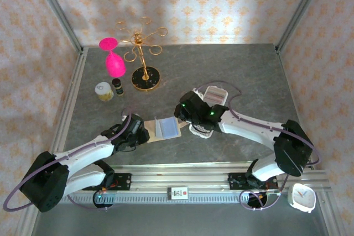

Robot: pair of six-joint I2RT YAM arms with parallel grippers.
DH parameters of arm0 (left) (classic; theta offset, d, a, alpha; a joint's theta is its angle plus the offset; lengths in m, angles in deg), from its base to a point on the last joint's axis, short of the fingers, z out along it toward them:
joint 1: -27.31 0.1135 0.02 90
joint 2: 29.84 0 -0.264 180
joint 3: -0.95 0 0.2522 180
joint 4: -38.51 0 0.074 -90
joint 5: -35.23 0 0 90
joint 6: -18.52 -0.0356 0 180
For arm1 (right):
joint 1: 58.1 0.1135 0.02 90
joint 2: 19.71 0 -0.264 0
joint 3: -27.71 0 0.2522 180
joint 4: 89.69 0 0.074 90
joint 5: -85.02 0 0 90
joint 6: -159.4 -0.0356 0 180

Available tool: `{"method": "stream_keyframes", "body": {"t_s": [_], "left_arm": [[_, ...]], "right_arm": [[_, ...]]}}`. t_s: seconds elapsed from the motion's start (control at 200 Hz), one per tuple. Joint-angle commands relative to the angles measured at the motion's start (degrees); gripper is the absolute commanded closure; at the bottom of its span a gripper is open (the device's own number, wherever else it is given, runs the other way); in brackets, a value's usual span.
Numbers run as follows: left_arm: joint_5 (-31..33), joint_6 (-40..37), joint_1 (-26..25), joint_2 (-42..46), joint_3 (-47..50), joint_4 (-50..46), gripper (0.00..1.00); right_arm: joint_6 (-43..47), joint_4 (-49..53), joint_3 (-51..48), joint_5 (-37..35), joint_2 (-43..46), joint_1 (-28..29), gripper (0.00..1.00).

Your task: Put the credit cards into the card holder

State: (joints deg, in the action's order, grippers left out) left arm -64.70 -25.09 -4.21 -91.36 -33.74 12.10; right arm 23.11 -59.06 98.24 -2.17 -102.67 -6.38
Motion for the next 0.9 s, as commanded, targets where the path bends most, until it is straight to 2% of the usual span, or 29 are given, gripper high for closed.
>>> {"method": "stream_keyframes", "body": {"t_s": [0.0,0.055,0.145,0.225,0.516,0.896], "left_arm": [[1.1,-1.0,-0.2,0.1,0.6,-1.3,0.79],[0.8,-1.1,-0.2,0.0,0.5,-1.5,0.79],[0.7,-0.9,-0.2,0.3,0.4,-1.4,0.78],[0.8,-0.7,-0.2,0.7,0.4,-1.1,0.78],[0.2,-1.1,-0.2,0.1,0.5,-0.9,0.77],[-0.8,-1.2,-0.2,-0.2,0.7,-0.2,0.76]], "right_arm": [[1.2,2.9,1.8,1.1,1.0,1.8,0.55],[1.3,3.4,2.8,1.5,-0.5,2.8,0.56],[0.6,4.5,3.8,1.4,-3.8,3.9,0.64],[-0.2,3.0,3.1,3.9,-6.5,4.1,0.66],[-1.1,0.3,2.6,7.4,-13.7,5.4,0.63],[-1.5,-0.4,2.3,7.4,-18.2,5.8,0.59]]}}
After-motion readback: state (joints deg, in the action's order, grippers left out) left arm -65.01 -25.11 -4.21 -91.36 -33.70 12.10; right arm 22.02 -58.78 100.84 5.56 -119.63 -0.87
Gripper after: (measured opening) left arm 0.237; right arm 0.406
